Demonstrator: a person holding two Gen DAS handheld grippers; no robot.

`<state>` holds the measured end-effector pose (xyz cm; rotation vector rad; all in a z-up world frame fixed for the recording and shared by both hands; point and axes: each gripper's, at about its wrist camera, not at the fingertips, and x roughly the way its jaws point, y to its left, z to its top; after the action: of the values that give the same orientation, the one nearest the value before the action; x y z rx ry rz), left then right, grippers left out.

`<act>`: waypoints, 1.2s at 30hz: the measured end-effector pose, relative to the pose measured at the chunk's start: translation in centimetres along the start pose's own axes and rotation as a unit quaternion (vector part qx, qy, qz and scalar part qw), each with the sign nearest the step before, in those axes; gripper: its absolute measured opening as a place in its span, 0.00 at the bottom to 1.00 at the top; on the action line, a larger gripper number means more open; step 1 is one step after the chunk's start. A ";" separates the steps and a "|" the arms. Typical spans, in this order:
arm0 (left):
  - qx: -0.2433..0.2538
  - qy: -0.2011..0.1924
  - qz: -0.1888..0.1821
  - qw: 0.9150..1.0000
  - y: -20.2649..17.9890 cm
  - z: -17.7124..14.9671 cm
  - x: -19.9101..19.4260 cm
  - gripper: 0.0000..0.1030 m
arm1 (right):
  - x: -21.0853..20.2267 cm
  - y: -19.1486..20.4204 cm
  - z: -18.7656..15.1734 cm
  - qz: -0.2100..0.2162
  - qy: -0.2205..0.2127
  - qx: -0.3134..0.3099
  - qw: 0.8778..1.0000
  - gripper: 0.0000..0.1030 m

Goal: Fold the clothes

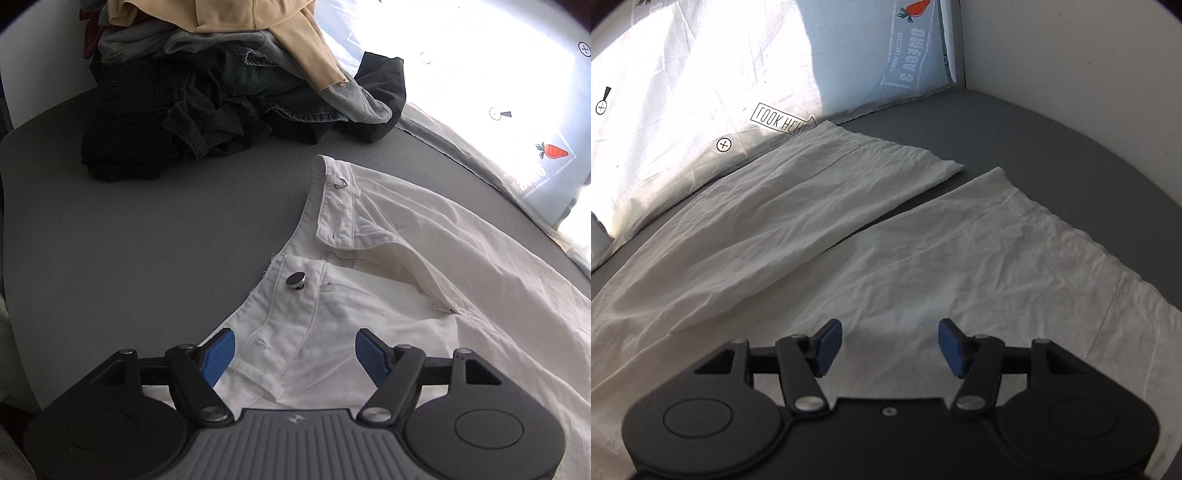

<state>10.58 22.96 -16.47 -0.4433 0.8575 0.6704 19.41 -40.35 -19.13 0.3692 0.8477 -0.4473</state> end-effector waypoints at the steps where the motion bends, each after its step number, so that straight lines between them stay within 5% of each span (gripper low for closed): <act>1: -0.001 0.008 0.004 1.000 0.6 -1.0 -0.2 0.71 | -0.2 -0.6 -0.9 -0.003 0.010 -0.003 1.000 0.59; 9: 0.005 0.041 0.029 0.999 4.0 -6.2 -1.7 0.75 | -3.0 -3.5 -4.7 0.003 0.003 -0.010 1.000 0.64; 13: -0.038 0.050 0.013 0.998 5.4 -8.2 -1.9 0.78 | -3.6 -4.2 -5.8 0.005 0.020 -0.009 1.000 0.81; 18: 0.027 0.048 0.031 0.998 3.6 -9.4 -1.9 0.86 | -5.0 -4.4 -8.2 -0.006 0.029 -0.047 0.998 0.83; 24: 0.034 0.048 0.035 0.998 3.1 -9.9 -1.3 1.00 | -7.4 -9.4 -9.1 0.021 0.000 0.075 0.997 0.83; 27: 0.029 0.044 0.038 0.998 3.0 -9.9 -1.2 1.00 | -8.0 -13.0 -9.8 0.034 -0.010 0.184 0.982 0.82; 31: 0.030 0.036 0.037 0.998 3.0 -10.2 -1.2 1.00 | -8.7 -17.9 -11.7 0.038 -0.032 0.324 0.945 0.81; 36: 0.032 0.020 0.037 0.999 3.0 -10.6 -1.4 1.00 | -8.9 -20.4 -13.4 0.057 -0.047 0.381 0.921 0.65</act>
<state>2.16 18.21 -21.85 -0.3699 0.9341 0.7031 -4.70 -49.12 -23.07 1.1025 0.5229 -0.6749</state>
